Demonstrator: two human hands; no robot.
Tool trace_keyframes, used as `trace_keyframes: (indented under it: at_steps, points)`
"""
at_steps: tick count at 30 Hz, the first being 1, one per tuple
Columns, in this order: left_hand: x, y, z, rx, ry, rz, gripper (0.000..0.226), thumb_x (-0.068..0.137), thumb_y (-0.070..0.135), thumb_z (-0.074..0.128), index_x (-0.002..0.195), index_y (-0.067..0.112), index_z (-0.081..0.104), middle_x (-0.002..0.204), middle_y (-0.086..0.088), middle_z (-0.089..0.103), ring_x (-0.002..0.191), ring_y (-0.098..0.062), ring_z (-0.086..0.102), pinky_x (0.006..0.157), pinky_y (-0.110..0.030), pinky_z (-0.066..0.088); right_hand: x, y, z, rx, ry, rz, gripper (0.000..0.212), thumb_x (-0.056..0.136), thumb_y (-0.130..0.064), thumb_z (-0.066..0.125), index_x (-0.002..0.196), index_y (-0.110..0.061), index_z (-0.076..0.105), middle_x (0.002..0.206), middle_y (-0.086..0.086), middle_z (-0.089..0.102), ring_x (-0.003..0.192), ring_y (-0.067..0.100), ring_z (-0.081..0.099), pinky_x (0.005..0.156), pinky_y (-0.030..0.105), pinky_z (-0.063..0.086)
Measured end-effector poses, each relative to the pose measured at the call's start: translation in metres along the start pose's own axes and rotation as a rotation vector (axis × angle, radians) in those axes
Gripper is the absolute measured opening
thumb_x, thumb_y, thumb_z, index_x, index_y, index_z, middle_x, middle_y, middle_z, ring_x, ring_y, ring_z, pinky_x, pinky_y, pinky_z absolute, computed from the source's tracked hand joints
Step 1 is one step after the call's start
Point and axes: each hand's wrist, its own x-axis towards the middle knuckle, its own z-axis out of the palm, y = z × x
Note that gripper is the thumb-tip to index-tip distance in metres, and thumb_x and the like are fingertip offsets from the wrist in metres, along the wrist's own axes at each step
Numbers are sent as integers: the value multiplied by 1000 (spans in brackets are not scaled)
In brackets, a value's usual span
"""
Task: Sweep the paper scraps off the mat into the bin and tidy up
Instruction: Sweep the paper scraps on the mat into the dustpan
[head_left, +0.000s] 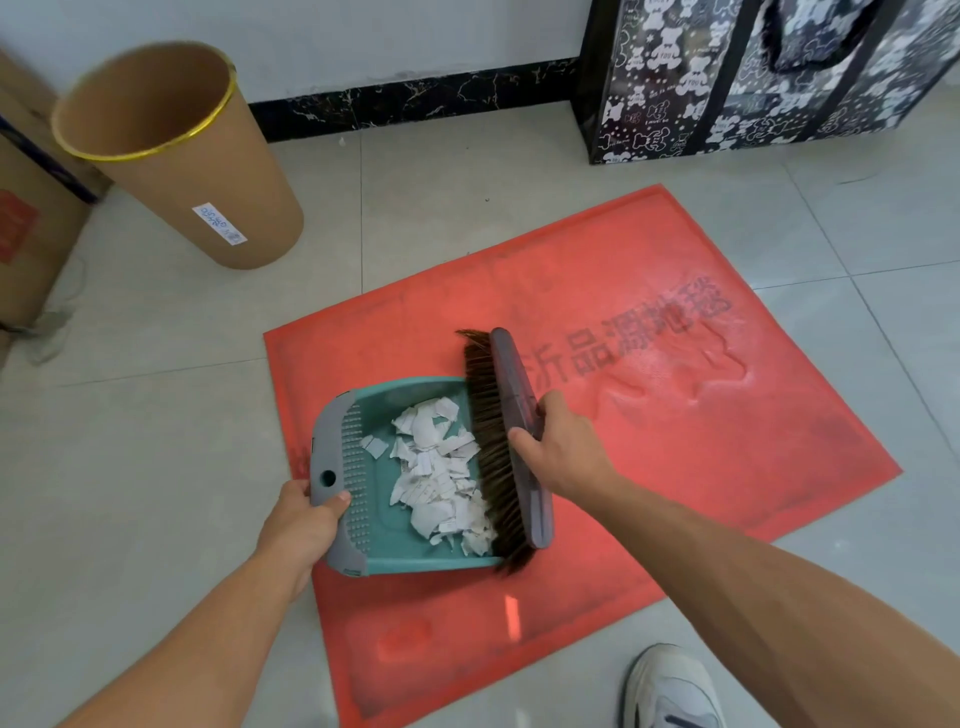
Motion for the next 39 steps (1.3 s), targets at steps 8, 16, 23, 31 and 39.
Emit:
trace_keyframes:
  at_steps: [8, 16, 23, 31, 39]
  points:
    - [3, -2, -3, -51, -18, -2, 35, 92, 21, 66, 121, 18, 48, 115, -6, 65, 102, -27, 64, 95, -49, 50, 5, -13, -9, 83, 57, 2, 27, 88, -33, 59, 100, -12, 48, 83, 5, 58, 76, 28, 52, 59, 33, 30]
    - [17, -2, -22, -150, 0, -23, 44, 94, 16, 63, 133, 9, 43, 120, -7, 62, 107, -27, 62, 95, -50, 50, 31, -7, -47, -21, 233, -39, 25, 90, -26, 56, 105, -9, 44, 81, 11, 57, 69, 33, 53, 55, 36, 37]
    - [37, 0, -40, -137, 94, -38, 34, 94, 16, 62, 126, 6, 57, 115, -11, 67, 101, -31, 66, 89, -46, 53, 30, 7, -34, -215, 149, 23, 24, 89, -27, 53, 100, -11, 39, 77, 9, 50, 71, 35, 52, 59, 37, 38]
    - [50, 11, -30, -95, 96, -26, 37, 92, 19, 65, 126, 10, 55, 117, -10, 67, 100, -29, 66, 89, -49, 54, 28, -7, -4, -176, -5, -112, 30, 90, -30, 58, 105, -8, 44, 86, 18, 55, 88, 40, 57, 62, 36, 32]
    - [47, 26, -12, -47, 95, 12, 37, 91, 20, 66, 125, 11, 53, 113, -7, 64, 100, -30, 64, 92, -49, 53, 32, -14, 1, -60, -159, -139, 32, 91, -31, 57, 114, -11, 48, 91, 12, 58, 90, 30, 51, 81, 36, 36]
